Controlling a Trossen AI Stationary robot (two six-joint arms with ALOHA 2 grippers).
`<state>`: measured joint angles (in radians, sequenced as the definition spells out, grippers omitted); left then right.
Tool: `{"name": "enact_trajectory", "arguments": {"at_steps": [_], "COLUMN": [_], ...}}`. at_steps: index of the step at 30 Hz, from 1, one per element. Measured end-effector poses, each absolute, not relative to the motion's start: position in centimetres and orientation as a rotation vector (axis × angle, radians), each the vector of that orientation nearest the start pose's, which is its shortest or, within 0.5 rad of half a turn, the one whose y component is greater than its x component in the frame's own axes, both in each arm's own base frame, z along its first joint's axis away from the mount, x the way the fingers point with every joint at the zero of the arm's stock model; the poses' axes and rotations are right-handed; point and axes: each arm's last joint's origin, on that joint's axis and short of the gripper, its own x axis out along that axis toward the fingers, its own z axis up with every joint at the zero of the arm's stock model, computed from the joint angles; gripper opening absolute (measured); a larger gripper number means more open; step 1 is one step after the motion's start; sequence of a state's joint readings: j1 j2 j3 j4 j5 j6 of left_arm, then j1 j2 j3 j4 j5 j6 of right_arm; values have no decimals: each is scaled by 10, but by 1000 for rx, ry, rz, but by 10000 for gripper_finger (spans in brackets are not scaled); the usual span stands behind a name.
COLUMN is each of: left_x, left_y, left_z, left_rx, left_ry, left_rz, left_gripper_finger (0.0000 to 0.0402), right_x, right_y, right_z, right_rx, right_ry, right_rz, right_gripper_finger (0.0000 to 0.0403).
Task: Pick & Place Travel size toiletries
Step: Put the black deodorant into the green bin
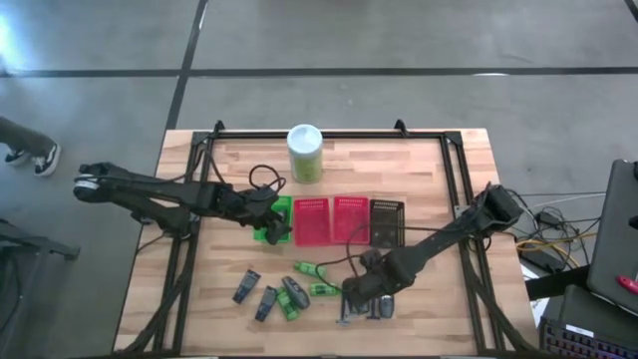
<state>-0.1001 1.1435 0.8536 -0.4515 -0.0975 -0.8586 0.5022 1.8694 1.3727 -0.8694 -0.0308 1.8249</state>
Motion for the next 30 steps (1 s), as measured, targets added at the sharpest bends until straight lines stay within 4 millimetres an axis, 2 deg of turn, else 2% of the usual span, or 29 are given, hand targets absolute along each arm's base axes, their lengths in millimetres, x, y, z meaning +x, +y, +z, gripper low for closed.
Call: {"name": "enact_trajectory", "arguments": {"at_steps": [8,16,23,30], "left_x": [232,232,232,232], "left_y": [-21,-21,-21,-21], "left_z": [265,265,265,265], "left_rx": [-734,-724,-722,-723], "left_ry": [703,709,710,711], "left_rz": [301,299,298,299], "left_gripper_finger": [278,278,278,278], "right_x": [311,297,286,282], "right_y": [175,185,182,181], "right_z": [206,198,200,180], "right_rx": [1142,1182,1205,1240], "right_ry": [1283,1396,1379,1394], "right_rz": [-815,-868,-903,-891], "right_gripper_finger": [214,282,293,294]}}
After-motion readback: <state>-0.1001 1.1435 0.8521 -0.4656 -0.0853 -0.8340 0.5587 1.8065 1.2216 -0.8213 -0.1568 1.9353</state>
